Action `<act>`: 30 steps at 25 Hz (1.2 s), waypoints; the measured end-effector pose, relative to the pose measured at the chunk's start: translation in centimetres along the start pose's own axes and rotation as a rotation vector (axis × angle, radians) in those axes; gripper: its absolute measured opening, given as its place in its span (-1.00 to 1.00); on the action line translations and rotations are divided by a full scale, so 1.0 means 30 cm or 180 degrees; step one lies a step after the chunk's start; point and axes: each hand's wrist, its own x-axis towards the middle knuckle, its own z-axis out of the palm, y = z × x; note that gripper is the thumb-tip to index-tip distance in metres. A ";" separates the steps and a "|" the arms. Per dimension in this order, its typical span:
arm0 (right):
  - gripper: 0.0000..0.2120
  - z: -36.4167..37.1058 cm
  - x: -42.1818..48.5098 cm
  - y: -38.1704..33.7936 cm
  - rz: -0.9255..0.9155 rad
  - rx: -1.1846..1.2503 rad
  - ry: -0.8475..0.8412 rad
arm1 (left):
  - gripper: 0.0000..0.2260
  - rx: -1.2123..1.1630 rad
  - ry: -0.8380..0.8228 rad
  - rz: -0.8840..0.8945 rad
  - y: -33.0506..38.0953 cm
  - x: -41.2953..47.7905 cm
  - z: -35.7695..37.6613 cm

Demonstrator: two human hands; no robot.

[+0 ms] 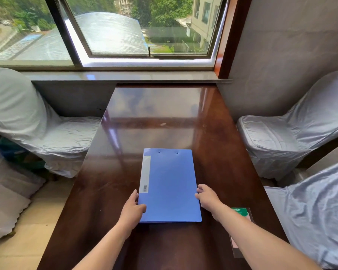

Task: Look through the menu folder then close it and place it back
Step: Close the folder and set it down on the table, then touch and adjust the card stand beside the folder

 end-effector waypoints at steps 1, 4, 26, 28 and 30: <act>-0.62 -0.002 -0.003 0.004 -0.0011 -0.0030 -0.0014 | -0.31 0.0009 -0.0001 0.0047 -0.010 0.008 -0.001; -0.60 -0.012 -0.014 0.024 -0.0021 -0.0156 -0.0005 | -0.34 -0.0016 -0.0055 0.0098 -0.023 0.004 -0.003; -0.53 -0.041 -0.159 0.199 -0.0240 -0.0586 0.0206 | -0.49 0.1127 -0.0108 0.0571 -0.109 -0.179 0.043; -0.53 -0.045 -0.166 0.210 -0.0272 -0.0658 0.0204 | -0.50 0.1243 -0.0102 0.0656 -0.115 -0.189 0.042; -0.53 -0.051 -0.174 0.224 -0.0250 -0.0676 0.0189 | -0.50 0.1258 -0.0100 0.0651 -0.118 -0.198 0.045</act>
